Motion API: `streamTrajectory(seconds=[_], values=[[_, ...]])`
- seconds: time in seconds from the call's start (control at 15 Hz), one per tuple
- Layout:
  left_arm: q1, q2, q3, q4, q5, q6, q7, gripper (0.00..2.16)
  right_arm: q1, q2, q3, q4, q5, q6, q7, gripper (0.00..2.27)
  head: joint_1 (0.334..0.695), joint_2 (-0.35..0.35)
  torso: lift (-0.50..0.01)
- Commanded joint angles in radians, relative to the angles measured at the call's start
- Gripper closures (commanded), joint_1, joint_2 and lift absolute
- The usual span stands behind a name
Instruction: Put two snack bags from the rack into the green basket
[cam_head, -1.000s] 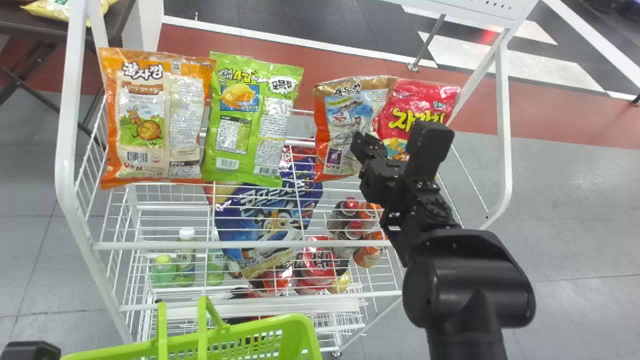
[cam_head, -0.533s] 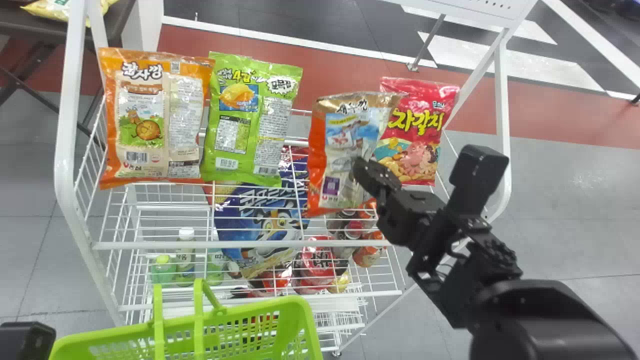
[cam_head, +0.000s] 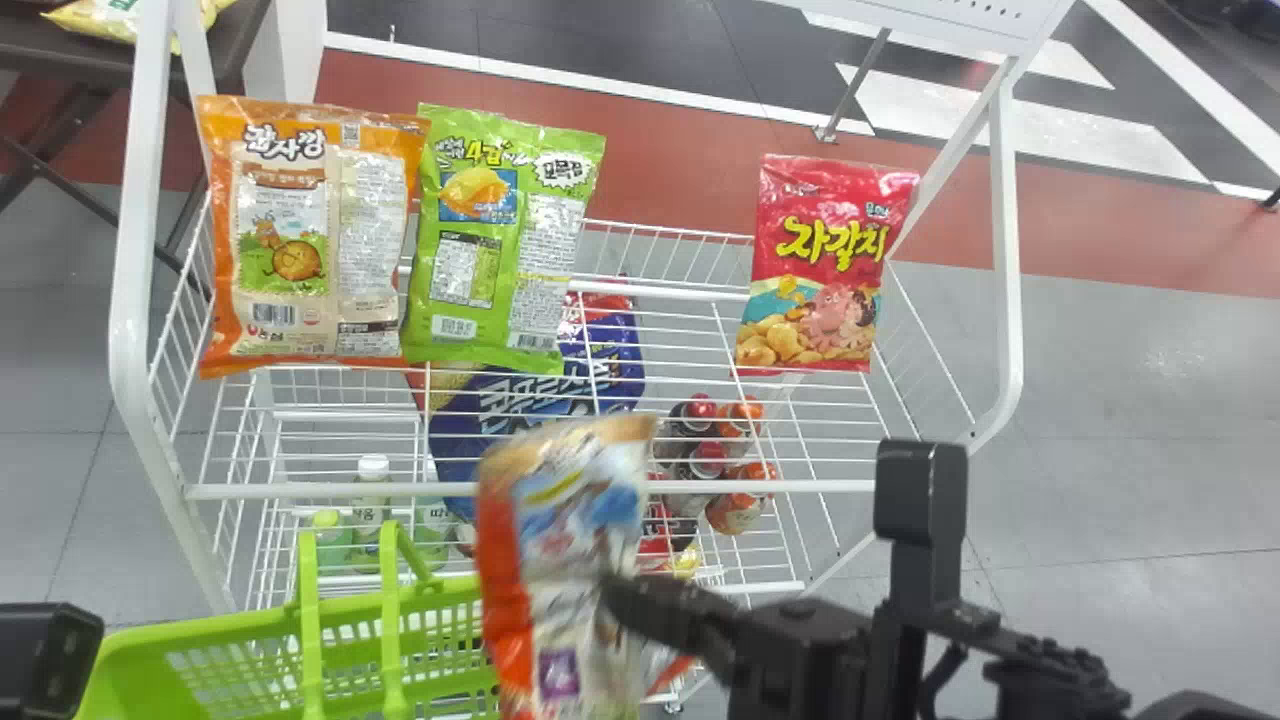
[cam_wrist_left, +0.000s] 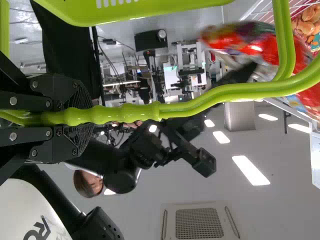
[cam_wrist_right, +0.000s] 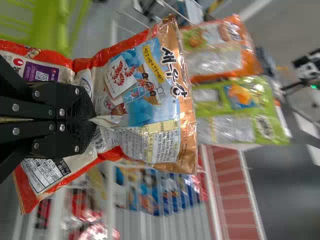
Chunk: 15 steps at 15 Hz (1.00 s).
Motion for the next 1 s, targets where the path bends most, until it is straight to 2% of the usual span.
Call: streamTrajectory(seconds=[0.0, 0.07, 0.2, 0.4, 0.6, 0.93], values=[[0.001, 0.0, 0.001, -0.001, -0.003, 0.001, 0.0, 1.19, 0.013, 0.005, -0.025, -0.038, -0.097, 0.092, 0.0, 2.25, 0.695, -0.35, -0.003], [0.001, 0.002, 0.001, -0.001, -0.006, 0.001, 0.0, 1.19, 0.017, 0.009, -0.029, -0.054, -0.123, 0.092, -0.002, 2.25, 0.695, -0.35, -0.003], [0.006, 0.003, 0.001, -0.001, -0.009, 0.001, 0.0, 1.19, 0.019, 0.009, -0.071, -0.06, -0.252, 0.092, -0.015, 2.25, 0.695, -0.339, -0.003], [0.009, 0.003, 0.001, -0.003, -0.012, 0.001, 0.0, 1.19, 0.026, 0.009, -0.074, -0.06, -0.341, 0.092, -0.058, 2.25, 0.695, -0.3, -0.003], [0.011, 0.002, 0.012, -0.004, -0.012, 0.001, 0.0, 1.19, 0.097, 0.009, -0.063, -0.015, -0.345, 0.092, -0.057, 2.25, 0.695, -0.268, -0.003], [0.012, 0.0, 0.017, -0.01, -0.011, 0.001, -0.005, 1.19, 0.106, 0.009, -0.048, 0.09, -0.336, 0.092, -0.074, 2.25, 0.695, -0.28, -0.003]])
